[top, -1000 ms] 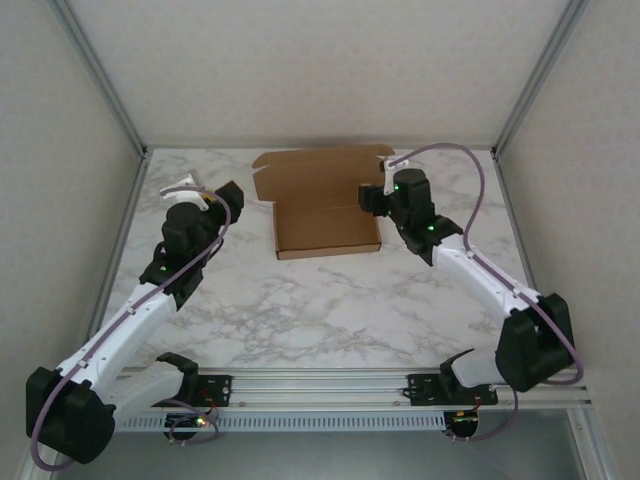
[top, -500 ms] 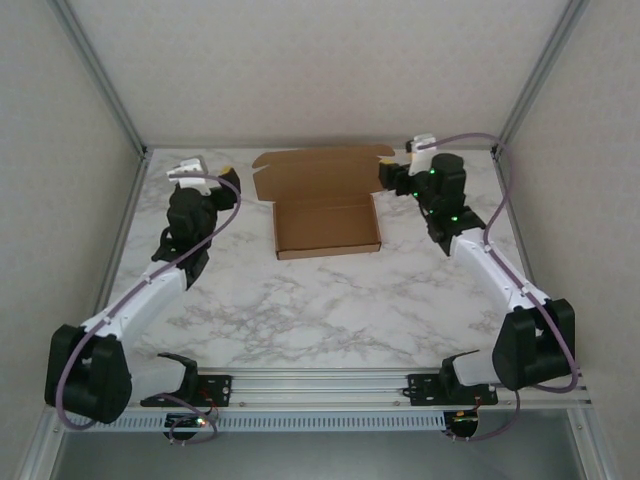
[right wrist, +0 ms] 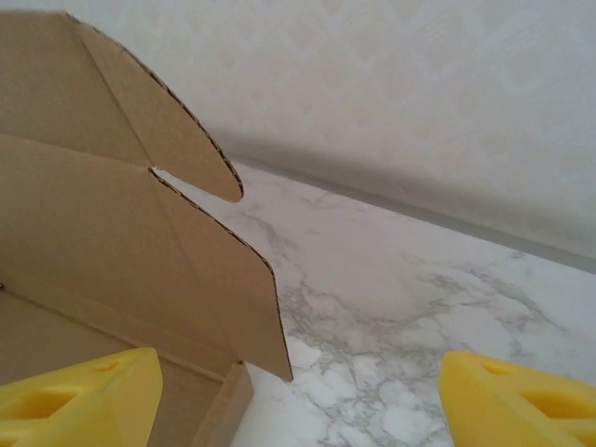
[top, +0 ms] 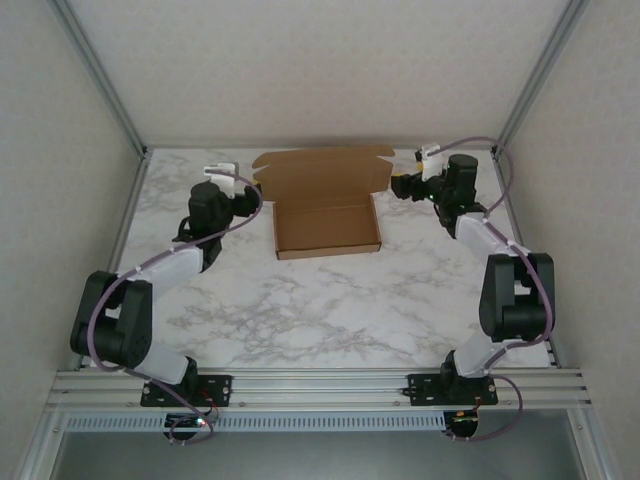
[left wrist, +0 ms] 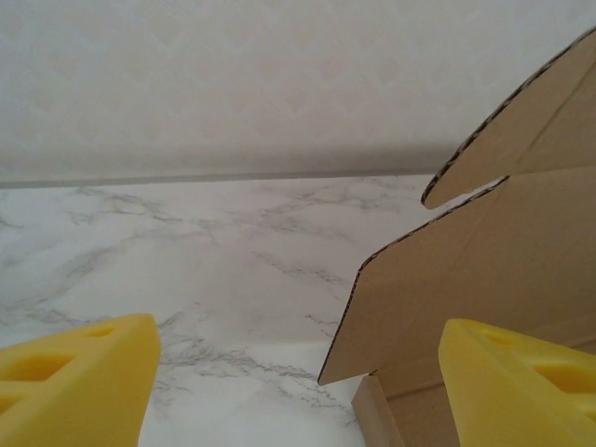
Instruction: Fold the paper box
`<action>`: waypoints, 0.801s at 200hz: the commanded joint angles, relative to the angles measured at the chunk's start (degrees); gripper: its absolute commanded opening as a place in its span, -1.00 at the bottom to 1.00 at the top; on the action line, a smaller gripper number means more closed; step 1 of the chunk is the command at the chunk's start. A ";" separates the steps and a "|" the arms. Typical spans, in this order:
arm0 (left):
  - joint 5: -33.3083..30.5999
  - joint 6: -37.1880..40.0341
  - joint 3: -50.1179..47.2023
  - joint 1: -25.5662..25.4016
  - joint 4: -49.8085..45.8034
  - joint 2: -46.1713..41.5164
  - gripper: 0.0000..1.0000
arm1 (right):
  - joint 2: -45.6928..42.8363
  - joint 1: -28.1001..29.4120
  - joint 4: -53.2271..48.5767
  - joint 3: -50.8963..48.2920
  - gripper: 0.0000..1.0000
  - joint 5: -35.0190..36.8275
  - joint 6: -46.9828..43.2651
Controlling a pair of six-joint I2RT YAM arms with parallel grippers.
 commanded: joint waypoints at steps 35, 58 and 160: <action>3.71 3.30 6.08 1.19 3.61 6.15 0.54 | 8.60 0.59 -2.91 11.12 0.58 -8.80 -2.98; 4.98 4.20 8.99 1.28 1.87 9.62 0.50 | 12.35 1.31 -7.15 16.04 0.55 -10.28 -3.70; 19.94 2.26 14.38 0.80 1.06 16.23 -0.06 | 15.95 5.59 -12.63 19.43 -0.17 -6.07 -3.76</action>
